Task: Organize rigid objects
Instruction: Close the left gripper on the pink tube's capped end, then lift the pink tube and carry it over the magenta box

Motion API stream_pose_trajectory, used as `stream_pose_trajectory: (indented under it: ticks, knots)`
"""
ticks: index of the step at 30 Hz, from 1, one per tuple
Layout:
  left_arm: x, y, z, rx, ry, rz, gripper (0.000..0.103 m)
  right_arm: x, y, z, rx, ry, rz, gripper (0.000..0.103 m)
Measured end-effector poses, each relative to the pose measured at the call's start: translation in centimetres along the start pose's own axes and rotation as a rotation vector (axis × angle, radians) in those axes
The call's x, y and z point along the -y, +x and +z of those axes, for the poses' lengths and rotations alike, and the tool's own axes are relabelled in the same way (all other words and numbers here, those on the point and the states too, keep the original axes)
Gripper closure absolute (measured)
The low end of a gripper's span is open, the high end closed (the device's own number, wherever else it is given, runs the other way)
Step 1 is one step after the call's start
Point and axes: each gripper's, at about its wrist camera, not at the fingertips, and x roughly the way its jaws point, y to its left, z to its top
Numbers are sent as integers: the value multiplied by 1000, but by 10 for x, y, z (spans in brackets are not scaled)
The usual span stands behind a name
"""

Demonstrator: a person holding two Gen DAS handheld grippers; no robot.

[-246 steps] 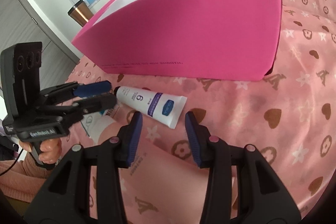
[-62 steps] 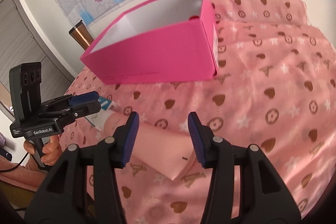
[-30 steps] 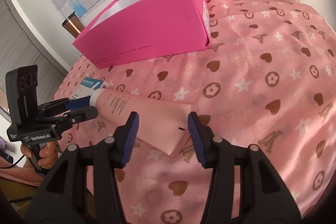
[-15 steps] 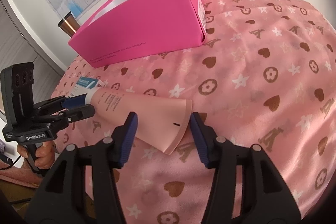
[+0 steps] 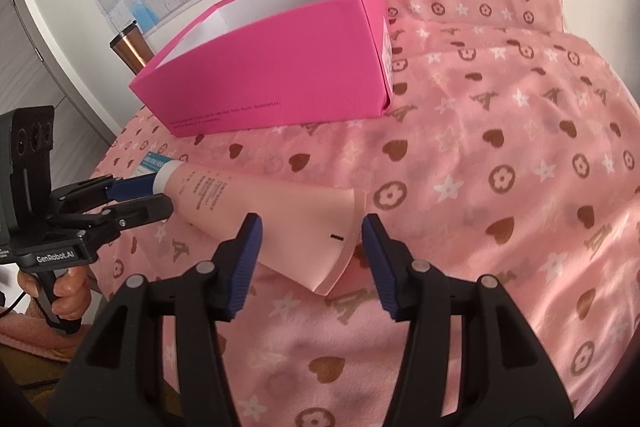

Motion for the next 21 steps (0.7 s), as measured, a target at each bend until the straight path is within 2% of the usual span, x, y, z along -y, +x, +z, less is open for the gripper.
stream_pose_trajectory:
  ticks: [21]
  knots:
    - [-1, -20, 35, 106, 23, 25, 53, -10, -18, 42, 109, -71, -9, 48]
